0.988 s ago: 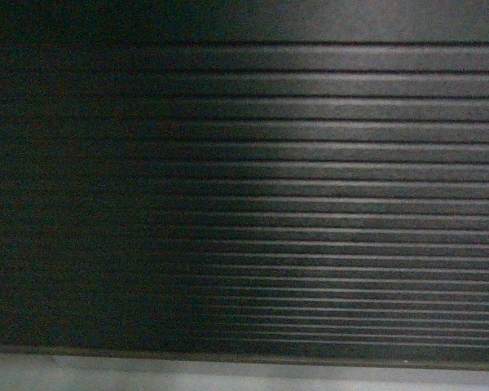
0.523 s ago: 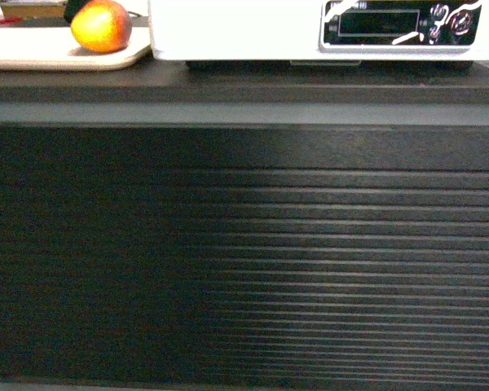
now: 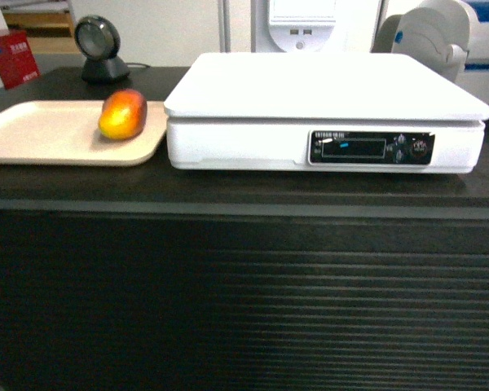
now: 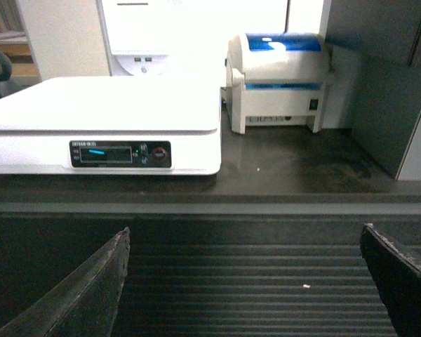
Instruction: Place dark red mango on scale at checkout
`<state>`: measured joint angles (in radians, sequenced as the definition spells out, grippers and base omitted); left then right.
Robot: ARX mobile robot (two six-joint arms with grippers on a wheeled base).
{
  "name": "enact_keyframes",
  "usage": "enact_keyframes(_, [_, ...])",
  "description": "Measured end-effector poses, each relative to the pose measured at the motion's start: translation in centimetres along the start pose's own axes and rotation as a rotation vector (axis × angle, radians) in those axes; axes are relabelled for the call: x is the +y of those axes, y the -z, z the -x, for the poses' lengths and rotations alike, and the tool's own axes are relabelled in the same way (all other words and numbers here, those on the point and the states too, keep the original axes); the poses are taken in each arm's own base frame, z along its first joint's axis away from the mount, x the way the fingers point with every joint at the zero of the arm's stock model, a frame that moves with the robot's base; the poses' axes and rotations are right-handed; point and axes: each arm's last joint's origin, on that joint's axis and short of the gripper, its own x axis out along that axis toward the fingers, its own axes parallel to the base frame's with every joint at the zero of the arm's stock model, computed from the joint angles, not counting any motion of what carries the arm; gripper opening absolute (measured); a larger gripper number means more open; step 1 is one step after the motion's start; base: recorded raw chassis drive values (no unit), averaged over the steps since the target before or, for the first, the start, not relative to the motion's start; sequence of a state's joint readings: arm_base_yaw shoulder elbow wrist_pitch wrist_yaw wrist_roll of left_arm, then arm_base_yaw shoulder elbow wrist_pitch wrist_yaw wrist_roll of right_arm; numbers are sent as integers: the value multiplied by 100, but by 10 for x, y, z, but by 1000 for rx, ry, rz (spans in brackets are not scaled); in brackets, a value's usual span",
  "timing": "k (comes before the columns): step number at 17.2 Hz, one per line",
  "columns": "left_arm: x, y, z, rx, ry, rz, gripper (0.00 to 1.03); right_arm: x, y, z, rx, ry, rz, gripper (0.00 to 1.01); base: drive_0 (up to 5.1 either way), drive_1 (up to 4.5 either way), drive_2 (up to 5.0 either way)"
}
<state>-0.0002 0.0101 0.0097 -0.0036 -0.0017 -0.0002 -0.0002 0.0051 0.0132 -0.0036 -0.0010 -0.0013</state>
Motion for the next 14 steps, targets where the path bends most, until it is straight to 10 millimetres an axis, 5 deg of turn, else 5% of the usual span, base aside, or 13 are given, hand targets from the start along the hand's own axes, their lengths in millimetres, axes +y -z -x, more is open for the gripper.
enact_keyframes(14, [0, 0, 0, -1, 1, 0, 98, 0, 0, 0, 0, 1, -1, 98, 0, 0, 0])
